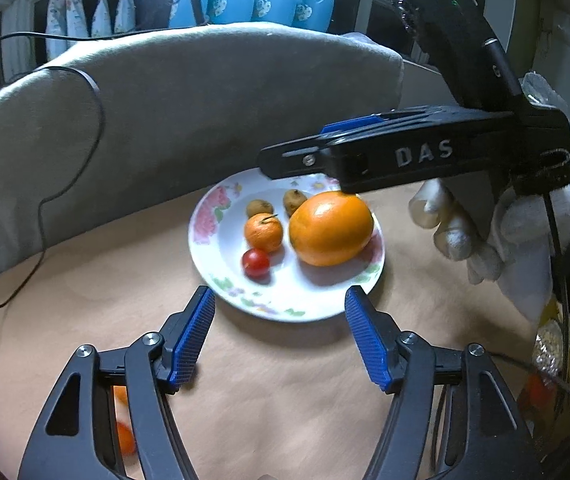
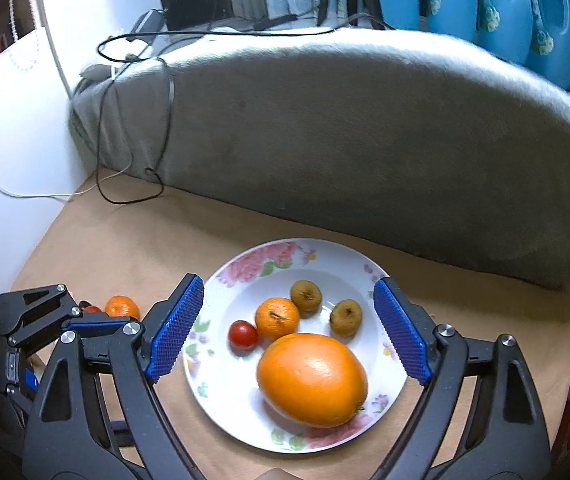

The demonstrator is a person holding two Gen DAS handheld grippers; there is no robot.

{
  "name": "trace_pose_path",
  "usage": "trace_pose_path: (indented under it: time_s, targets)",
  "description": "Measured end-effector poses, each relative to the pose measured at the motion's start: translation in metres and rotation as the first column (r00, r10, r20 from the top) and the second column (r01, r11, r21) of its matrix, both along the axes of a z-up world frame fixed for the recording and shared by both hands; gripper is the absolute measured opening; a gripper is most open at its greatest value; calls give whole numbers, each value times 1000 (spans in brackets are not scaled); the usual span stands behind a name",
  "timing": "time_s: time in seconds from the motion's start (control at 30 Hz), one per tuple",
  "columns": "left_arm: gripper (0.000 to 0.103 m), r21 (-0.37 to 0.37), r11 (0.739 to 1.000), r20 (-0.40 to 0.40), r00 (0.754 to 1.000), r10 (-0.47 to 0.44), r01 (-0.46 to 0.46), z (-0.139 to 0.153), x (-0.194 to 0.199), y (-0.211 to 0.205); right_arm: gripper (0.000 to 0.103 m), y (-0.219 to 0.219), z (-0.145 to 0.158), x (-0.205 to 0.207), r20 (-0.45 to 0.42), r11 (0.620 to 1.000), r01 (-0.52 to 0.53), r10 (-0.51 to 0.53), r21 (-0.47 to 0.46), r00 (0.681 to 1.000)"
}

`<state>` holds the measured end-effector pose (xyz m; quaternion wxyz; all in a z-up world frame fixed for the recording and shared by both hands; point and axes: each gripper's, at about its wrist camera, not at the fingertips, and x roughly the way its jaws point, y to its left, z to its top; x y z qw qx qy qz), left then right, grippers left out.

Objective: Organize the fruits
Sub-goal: 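Withdraw the right tool to the dark plum while the left tool moves to the red tomato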

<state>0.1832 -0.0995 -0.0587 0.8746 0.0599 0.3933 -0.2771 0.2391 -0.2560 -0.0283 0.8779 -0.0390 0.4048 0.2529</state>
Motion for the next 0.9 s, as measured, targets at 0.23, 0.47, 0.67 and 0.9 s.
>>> trace_pose_path:
  time_s: [0.23,0.47,0.67,0.9]
  targets:
    - [67,31,998,1,999,46,-46,0,-16,39,89,8,12,-15,54,998,-43,41,34,998]
    - [67,61,991,-21,993,117,-115,-10,-30,82,89,25,16,-37,89,990,-129,123,56,988]
    - [67,84,984,-47,986,159,-155,-19,-39,110,89,52,13,-58,131,971,-239,237,-6,962]
    - [67,90,979,-70,980,189,-182,-27,-44,128,89,75,-6,-63,72,948,-316,319,-50,945]
